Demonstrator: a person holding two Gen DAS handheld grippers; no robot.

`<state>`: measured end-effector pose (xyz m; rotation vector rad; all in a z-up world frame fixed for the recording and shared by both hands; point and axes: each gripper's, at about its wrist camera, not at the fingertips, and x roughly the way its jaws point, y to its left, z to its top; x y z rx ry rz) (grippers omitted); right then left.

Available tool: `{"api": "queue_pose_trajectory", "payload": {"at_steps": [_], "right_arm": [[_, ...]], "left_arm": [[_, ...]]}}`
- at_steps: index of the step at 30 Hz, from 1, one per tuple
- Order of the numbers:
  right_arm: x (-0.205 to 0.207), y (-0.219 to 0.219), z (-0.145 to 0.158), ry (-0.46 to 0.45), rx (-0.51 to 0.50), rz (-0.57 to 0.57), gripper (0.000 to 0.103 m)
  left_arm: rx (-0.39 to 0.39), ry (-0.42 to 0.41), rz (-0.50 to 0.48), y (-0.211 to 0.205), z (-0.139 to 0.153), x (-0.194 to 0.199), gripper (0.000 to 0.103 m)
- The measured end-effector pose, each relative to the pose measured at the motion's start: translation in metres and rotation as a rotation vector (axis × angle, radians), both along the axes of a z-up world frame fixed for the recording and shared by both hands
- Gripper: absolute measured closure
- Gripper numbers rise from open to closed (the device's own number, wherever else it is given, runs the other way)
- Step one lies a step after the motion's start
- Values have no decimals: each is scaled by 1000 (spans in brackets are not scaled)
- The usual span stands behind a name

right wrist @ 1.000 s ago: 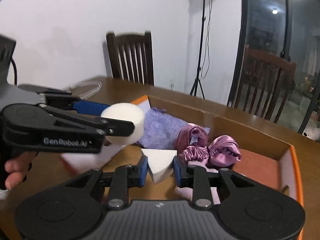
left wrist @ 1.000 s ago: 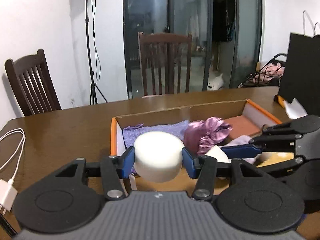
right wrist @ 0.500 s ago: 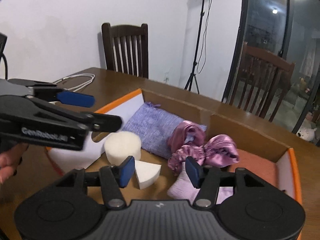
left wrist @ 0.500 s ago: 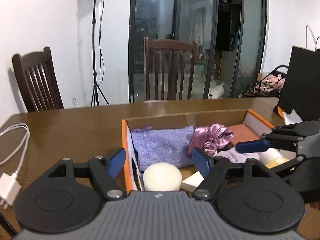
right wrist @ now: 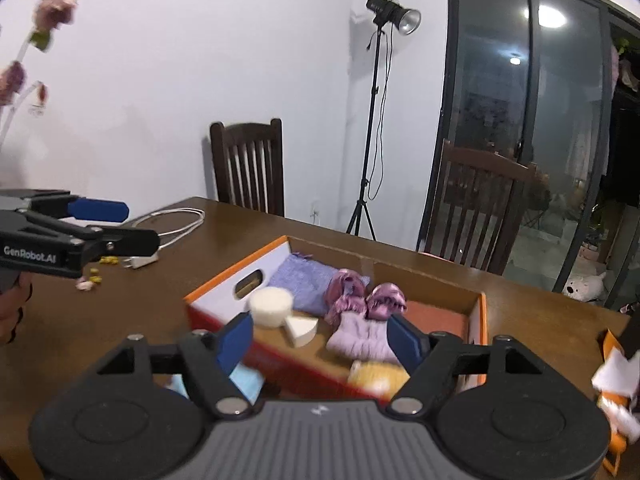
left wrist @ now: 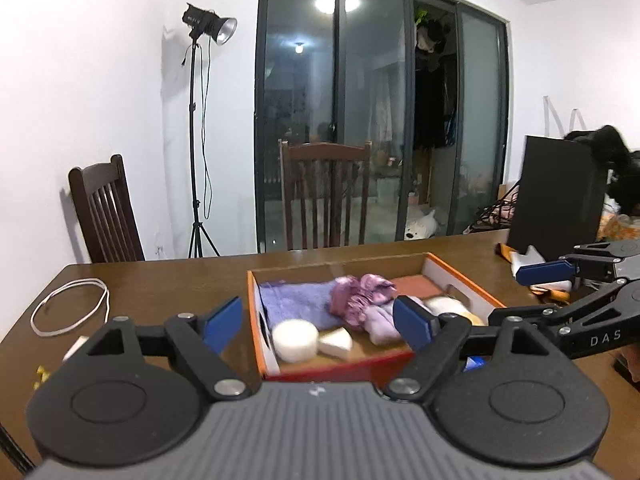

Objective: Organize soft objects
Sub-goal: 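Carry both white sponges into the box and open both tools, then withdraw both tools from the box and reach the right tool toward the blue plush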

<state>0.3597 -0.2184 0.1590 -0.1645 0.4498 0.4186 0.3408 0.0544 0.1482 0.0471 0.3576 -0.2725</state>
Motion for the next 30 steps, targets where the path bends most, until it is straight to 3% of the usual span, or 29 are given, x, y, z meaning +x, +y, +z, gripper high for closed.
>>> {"api": "queue_pose_trajectory", "payload": {"at_steps": [3,7,12,21,26,30], "right_arm": [[-40,-11,-9,-17,17,-21,21],[-86,-27,-31,-21,48,-66,21],[-128,-43,-59,-4,91,-97,20],[-153,-74,-103,42,167,-141,18],[-148,-89,-111,-19,251,-122,15],[-128,-102,-125,10,410,-94,12]], "left_arm": [[-1,-13,-11,-5,-7,-37,15],[-12,-17,-12,-14,-23,-83,15],[-53,37,-26,-30,-41,-115,13],[-38,126,78,-52,-64,-116,13],[-89,133,210,-55,-63,-99,13],[-112,150,374,-44,-59,-79,13]]}}
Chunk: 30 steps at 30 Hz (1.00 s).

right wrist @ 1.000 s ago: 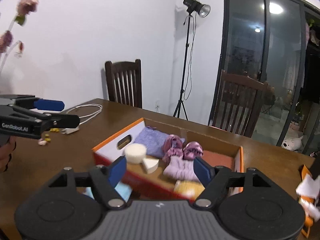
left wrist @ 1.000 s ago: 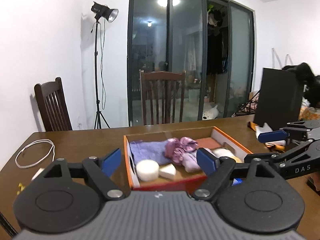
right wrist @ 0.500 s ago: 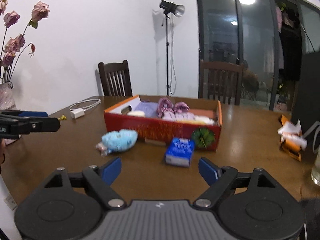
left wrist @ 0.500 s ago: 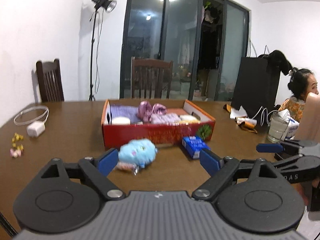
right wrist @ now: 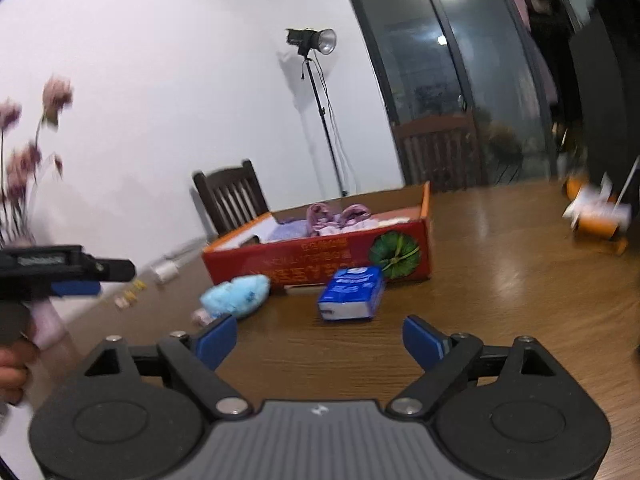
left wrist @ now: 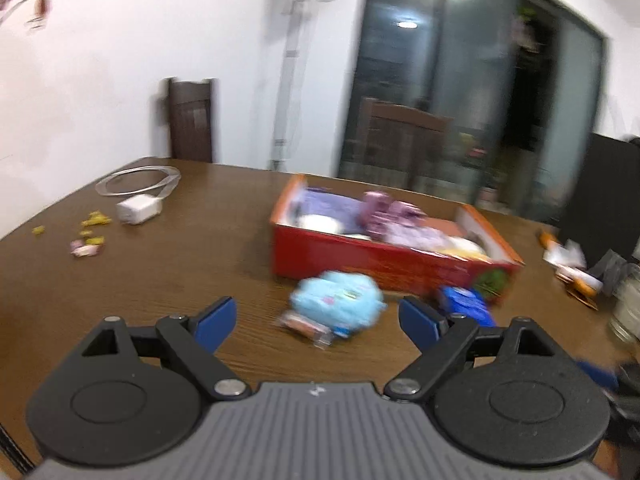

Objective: Organize soft objects
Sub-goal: 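Withdraw both tools from the box and reach the right tool toward the blue plush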

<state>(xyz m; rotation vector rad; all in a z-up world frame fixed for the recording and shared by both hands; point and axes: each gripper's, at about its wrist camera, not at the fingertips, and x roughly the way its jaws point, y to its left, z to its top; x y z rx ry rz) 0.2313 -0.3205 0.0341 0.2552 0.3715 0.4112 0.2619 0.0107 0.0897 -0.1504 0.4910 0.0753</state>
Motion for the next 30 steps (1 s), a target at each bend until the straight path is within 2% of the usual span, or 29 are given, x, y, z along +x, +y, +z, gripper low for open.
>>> {"api": "queue_pose_trajectory", "payload": {"at_steps": [2,4,8,12,16,21,30], "right_arm": [[8,-8,-8,20,89,39,12],[14,-13,-14,42,136,40,12],[11,-18,-15,2,129,15,12],[18,-33,-18,42,184,29,12],[24,-48,-21,61,238,38,12],[32,-60,-24,91,285,30,12],[38,-80,-28,103,317,-10,11]], "left_arm": [[6,-6,73,5,1,9,13],[10,-17,143,12,3,17,13],[14,-15,288,22,10,39,13],[2,-39,373,29,26,60,13],[47,-94,428,26,40,68,13],[105,-102,464,13,48,82,13],[93,-101,498,8,46,91,13]]}}
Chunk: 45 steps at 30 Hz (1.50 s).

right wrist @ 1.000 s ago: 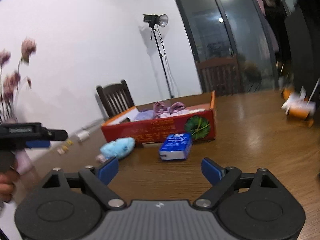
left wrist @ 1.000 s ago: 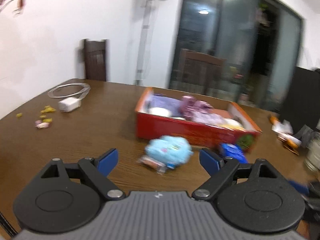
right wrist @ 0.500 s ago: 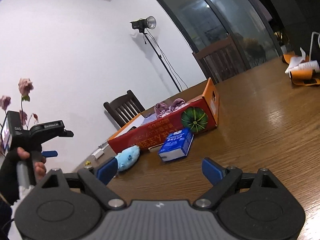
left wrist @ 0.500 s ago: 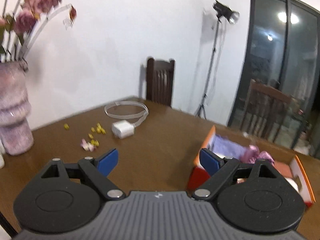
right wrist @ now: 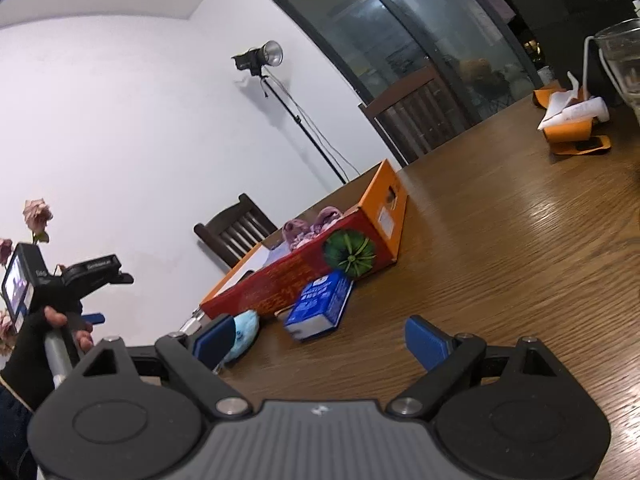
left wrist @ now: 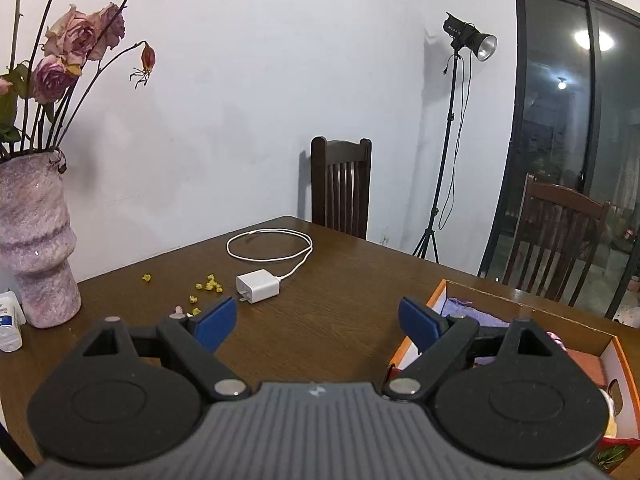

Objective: Organize soft objects
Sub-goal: 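Withdraw both tools from the box and reach the right tool toward the blue plush, then grasp the light-blue plush toy with the right tool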

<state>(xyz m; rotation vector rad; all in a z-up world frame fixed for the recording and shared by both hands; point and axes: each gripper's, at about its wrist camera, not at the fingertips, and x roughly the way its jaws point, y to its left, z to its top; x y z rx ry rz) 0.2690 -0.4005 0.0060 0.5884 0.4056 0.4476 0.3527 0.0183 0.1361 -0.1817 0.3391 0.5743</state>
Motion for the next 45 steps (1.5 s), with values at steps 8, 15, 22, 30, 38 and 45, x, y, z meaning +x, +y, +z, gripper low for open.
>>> {"api": "queue_pose_trajectory", "payload": {"at_steps": [8,15,22,30,38,45], "right_arm": [[2,-3,-2,2,7,-9,11],[2,-6,-2,5,12,-15,11],[7,-8,-2,18,12,-4,11],[11,-9,-2,49,13,-10,11],[6,11,5,46,-133,-55,11],[15,80,48,9,-338,-16,19]], "left_arm": [[17,31,16,8,-12,0,13],[-48,4,19,19,-16,-6,13],[-11,-4,-87,8,-17,-29,13],[178,86,-422,-38,-55,-67,12],[50,109,-679,-25,-104,-71,12],[-78,92,-759,25,-109,-36,17]]}}
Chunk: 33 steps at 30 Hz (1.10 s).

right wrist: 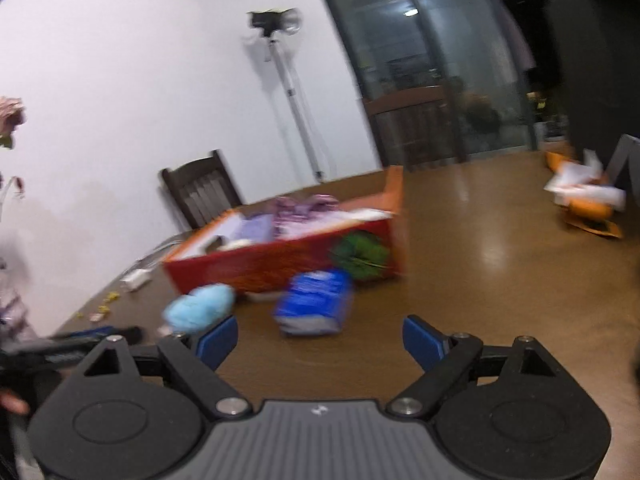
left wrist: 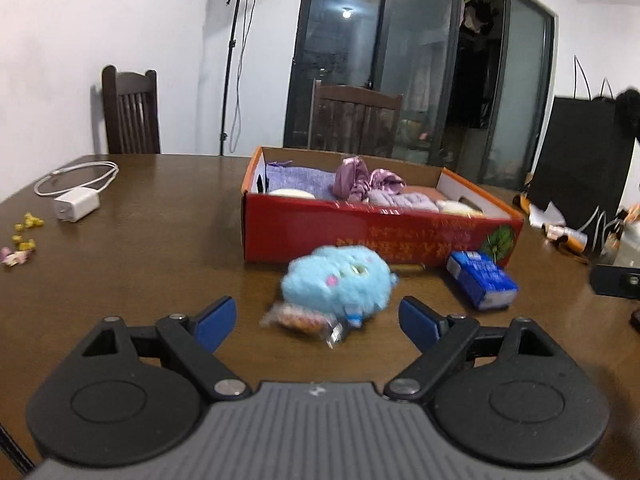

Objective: Organize soft objects
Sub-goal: 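Grasp the light-blue plush toy with the right tool, then carry the blue plush into the cardboard box and open the right tool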

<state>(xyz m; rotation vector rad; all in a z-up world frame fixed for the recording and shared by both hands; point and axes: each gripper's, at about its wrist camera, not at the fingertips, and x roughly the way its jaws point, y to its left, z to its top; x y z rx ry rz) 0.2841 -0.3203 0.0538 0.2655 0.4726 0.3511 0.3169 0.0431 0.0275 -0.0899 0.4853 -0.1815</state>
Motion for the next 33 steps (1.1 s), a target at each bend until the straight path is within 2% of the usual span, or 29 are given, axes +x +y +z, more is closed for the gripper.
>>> {"api": "queue_pose_trajectory", "payload": {"at_steps": [3,7,9,10,11,12,14,15,19,23,26,29,33], "right_arm": [[25,37,12,25,3,78,25],[69,88,9,77,-36,156,42],[94,102,3,125,-5,163,45],[103,107,1,146,16,159,45],[113,111,-2,169,38,159,46],[121,116,-6,187,57,166,48],[131,125,-13,218,79,180,49],[136,130,-17,236,87,190,53],[143,131,-30,272,167,183,62],[120,114,-11,239,225,174,65],[77,95,12,209,242,179,66],[29,79,15,205,214,167,66],[-18,69,-6,253,147,150,64]], "left_arm": [[-89,23,-29,19,2,27,31],[-255,119,-87,40,-8,63,42],[-310,181,-105,45,-15,77,46],[-330,211,-104,45,-18,83,52],[-352,230,-109,47,-21,87,52],[-375,239,-116,49,-23,90,55],[-419,238,-135,53,-24,92,68],[-437,231,-152,54,-24,92,74],[-430,203,-151,50,-17,87,75],[-471,113,-203,44,15,58,75],[-517,107,-239,35,28,24,75],[-517,158,-259,16,15,-15,75],[-491,191,-261,0,-9,-46,71]]}}
